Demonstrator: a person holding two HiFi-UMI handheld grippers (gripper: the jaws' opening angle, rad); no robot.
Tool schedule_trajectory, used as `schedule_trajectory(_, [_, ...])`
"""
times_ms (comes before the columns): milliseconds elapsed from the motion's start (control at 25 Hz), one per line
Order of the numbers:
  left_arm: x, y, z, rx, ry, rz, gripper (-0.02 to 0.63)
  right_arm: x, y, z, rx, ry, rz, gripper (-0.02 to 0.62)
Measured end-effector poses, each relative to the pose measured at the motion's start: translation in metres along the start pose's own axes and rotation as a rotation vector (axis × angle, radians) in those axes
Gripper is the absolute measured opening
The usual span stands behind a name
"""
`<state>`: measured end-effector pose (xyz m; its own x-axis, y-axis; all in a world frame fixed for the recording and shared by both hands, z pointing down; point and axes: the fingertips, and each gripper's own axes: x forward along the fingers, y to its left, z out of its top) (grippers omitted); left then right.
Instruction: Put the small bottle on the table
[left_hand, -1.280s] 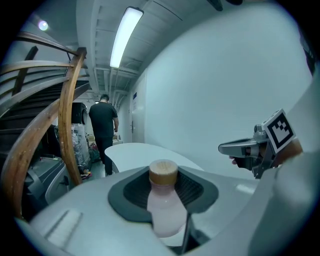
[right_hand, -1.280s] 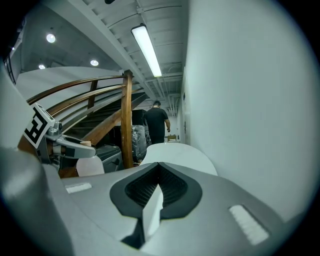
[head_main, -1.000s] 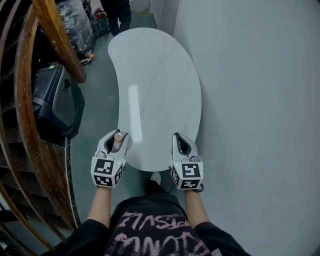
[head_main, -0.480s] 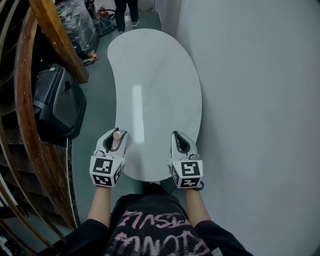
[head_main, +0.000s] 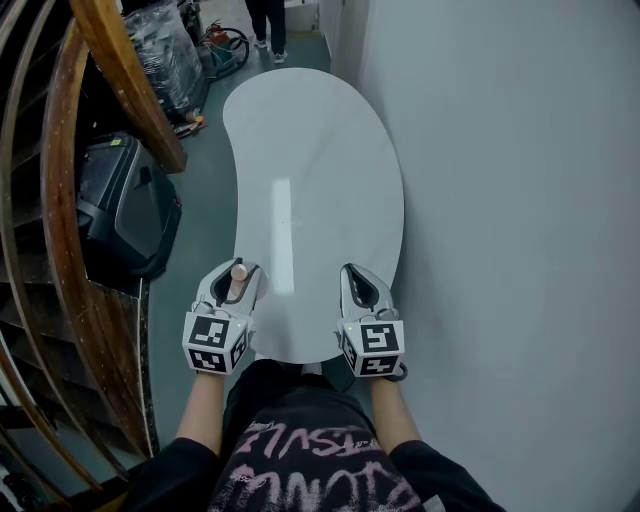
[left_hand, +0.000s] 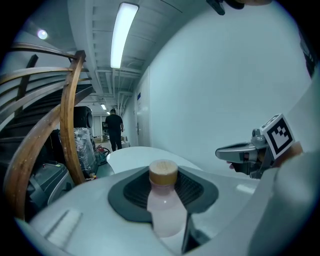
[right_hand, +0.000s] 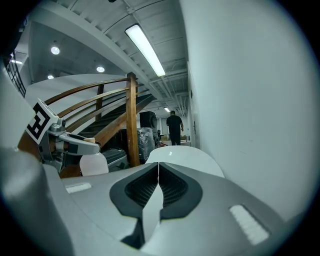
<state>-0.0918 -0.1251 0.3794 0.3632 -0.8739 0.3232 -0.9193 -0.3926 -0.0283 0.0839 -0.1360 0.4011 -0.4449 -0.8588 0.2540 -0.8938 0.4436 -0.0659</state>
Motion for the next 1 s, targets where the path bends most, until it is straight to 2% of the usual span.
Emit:
schedule_trajectory(560, [-0.015,0.001,0.008,0.018,-0.031,0.016,0.130,-0.006,0.012,0.003,-0.005,-0.024,0.017,0.014])
schedule_trajectory(1000, [-0.005,0.010,0.000,-0.007,-0.034,0.009,0.130,0.004,0.011,0.005,-0.026,-0.019,0.001,0.014])
